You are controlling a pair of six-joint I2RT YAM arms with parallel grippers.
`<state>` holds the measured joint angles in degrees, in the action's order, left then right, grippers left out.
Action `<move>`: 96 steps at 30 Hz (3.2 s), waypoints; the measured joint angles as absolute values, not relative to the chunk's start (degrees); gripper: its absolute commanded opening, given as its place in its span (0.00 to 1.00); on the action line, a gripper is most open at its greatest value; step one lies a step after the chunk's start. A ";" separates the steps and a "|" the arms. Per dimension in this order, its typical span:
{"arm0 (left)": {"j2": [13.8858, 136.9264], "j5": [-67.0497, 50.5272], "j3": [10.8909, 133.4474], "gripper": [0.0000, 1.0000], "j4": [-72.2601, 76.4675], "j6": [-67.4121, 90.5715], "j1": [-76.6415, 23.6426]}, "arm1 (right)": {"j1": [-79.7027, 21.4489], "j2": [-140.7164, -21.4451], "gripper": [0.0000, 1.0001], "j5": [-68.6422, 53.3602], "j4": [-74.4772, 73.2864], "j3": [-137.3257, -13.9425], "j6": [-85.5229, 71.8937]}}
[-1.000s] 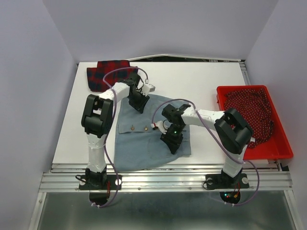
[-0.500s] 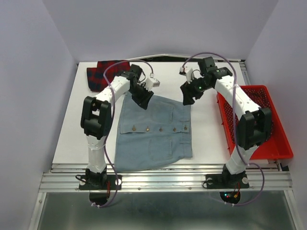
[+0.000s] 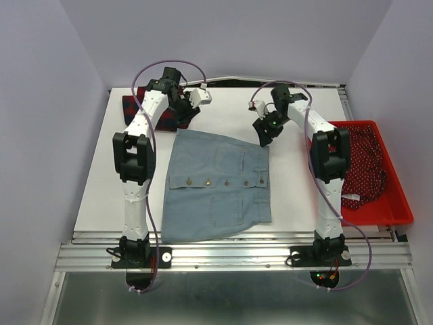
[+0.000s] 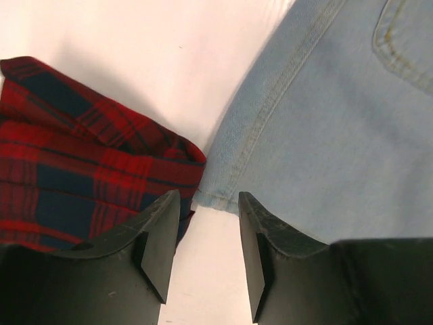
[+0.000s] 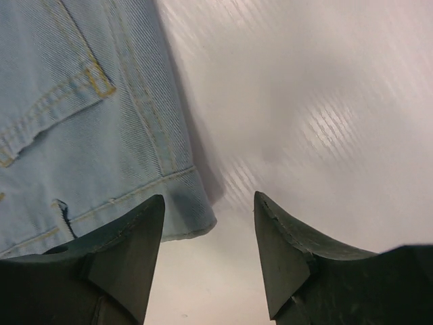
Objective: Fold and stack the skirts
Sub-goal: Flatten the skirt out, then fold the skirt
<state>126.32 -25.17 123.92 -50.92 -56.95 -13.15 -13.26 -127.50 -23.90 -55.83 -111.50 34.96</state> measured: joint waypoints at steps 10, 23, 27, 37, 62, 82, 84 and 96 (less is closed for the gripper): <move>134.15 -21.82 123.85 0.50 -49.87 -65.36 -13.06 | -12.45 -130.30 0.46 -23.55 -56.86 -110.17 39.40; 138.65 -21.23 125.75 0.49 -49.15 -69.36 -13.10 | -12.43 -131.72 0.29 -24.01 -57.28 -110.13 40.97; 138.72 -22.00 125.75 0.45 -49.15 -69.95 -13.17 | -12.45 -131.79 0.11 -24.25 -58.11 -110.21 41.19; 138.96 -23.11 125.75 0.05 -49.60 -70.96 -13.65 | -11.73 -132.46 0.01 -24.38 -59.61 -111.85 41.39; 138.12 -20.60 127.00 0.00 -35.27 -60.23 -15.70 | -6.63 -132.31 0.01 -19.53 -55.40 -119.15 39.44; 114.91 -11.27 111.33 0.00 -15.90 -56.12 -15.64 | -4.45 -117.27 0.01 -18.33 -39.22 -113.32 35.40; 109.36 -11.31 103.57 0.00 -15.27 -56.51 -15.27 | -4.10 -112.60 0.01 -19.38 -38.63 -107.20 36.60; 96.73 -16.03 82.81 0.28 -19.57 -55.68 -18.44 | -7.92 -103.26 0.01 -20.38 -36.05 -79.90 41.19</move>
<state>96.73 -16.03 82.81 -19.57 -55.68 -18.44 -7.92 -103.26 -20.38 -36.05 -79.90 41.19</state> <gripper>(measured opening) 0.085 0.093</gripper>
